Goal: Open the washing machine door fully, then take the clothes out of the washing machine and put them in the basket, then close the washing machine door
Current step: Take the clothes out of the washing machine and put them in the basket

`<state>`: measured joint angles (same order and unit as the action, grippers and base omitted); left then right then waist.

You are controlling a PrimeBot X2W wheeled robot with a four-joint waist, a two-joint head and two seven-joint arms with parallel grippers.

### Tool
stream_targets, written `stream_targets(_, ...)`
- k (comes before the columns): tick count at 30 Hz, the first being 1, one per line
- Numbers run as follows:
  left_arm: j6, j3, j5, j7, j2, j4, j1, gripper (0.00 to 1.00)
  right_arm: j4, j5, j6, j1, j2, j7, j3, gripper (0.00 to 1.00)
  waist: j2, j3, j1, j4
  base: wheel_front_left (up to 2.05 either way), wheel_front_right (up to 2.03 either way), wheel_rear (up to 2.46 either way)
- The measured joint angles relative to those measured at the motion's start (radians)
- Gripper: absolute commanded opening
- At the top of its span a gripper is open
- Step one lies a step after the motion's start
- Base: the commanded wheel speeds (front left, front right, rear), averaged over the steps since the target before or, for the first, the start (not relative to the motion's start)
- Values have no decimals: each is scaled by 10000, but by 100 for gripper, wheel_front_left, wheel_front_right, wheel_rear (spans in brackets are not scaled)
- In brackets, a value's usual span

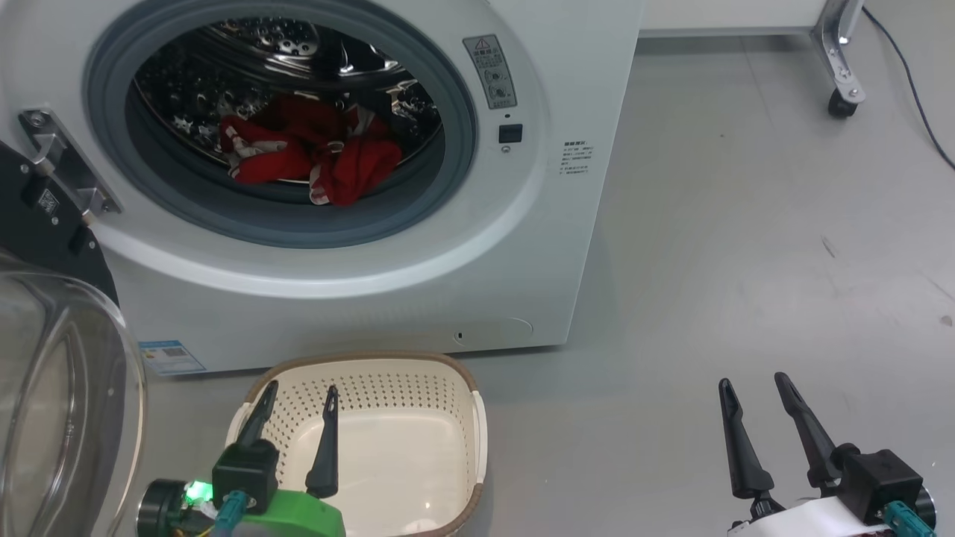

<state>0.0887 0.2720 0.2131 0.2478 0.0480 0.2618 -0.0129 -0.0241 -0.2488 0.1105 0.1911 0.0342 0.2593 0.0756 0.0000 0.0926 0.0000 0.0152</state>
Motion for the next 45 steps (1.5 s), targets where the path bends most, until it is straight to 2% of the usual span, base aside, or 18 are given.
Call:
stream_targets(10, 46, 2, 742, -19, -13, 27, -1143, 100, 295, 140, 12, -622, 2, 0, -19, 100, 0, 1184, 0, -10, 0, 0, 0)
stream_targets(23, -61, -247, 1231, -832, -88, 838, -3698, 100, 621, 238, 31, -1738, 25, 0, 59, 100, 0, 2959, 0, -196, 0, 0, 0)
stream_targets(31, -387, -826, 1829, -1825, 6, 1202, -5712, 100, 654, 15, 107, -2493, 58, 0, 217, 100, 0, 3989, 1, -522, 0, 0, 0)
stream_targets(45, -740, -1361, 2445, -4683, 984, 1808, -9043, 100, 621, -593, 111, -3298, 65, 2, 487, 100, 0, 5144, 1, -1449, 0, 0, 0)
